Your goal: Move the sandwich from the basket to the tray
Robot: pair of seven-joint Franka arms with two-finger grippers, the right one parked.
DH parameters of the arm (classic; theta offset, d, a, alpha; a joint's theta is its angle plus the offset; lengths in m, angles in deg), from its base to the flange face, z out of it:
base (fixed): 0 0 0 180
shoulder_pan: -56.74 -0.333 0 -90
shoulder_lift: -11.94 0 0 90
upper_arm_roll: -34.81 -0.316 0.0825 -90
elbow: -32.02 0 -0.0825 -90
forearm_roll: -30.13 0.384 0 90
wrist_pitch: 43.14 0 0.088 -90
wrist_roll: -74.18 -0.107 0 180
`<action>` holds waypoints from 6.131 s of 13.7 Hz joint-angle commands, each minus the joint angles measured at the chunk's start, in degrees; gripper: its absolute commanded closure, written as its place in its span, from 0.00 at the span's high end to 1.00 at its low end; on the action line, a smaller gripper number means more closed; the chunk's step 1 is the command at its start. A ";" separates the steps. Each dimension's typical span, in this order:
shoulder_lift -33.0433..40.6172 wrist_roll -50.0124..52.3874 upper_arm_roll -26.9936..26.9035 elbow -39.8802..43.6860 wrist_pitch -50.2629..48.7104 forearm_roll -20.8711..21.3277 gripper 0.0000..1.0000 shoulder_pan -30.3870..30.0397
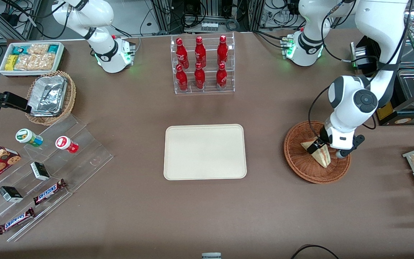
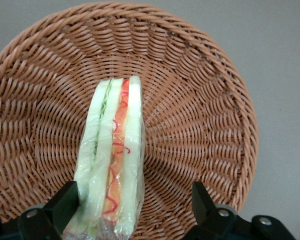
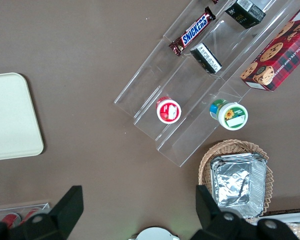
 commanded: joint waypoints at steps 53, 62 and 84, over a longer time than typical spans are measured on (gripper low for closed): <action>-29.44 0.16 1.60 44.75 -11.64 0.06 0.38 40.79; -28.83 1.12 1.51 47.12 -14.71 0.06 0.67 40.53; -0.88 -25.73 -25.10 46.69 -57.51 0.33 0.99 40.18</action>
